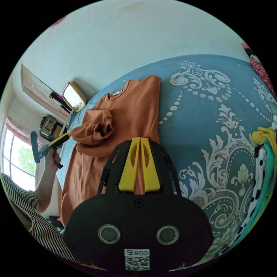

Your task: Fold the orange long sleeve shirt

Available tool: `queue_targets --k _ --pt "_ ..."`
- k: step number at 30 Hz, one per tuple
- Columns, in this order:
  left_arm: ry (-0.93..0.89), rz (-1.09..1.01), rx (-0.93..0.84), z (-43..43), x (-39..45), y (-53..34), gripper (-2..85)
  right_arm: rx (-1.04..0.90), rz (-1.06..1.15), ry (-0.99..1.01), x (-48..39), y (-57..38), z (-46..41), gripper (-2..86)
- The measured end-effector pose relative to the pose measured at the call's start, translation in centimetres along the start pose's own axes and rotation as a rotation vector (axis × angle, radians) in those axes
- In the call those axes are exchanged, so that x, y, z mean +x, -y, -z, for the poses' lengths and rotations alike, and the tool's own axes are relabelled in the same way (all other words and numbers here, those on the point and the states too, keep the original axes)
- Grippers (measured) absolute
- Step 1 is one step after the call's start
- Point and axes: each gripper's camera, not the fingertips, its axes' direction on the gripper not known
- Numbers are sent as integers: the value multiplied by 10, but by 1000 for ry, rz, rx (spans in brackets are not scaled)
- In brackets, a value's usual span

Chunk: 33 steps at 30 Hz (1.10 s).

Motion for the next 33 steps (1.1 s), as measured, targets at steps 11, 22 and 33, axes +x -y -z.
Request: queue_targets --k 11,22,33 --pt "-233 26 -223 -62 -19 7 4 11 -25 65 13 -53 -55 1" --pt "-146 131 24 5 -77 -26 4 12 -48 110 21 -94 -108 1" --pt "-255 213 -132 15 -146 -74 4 6 -67 146 29 -126 -157 0"
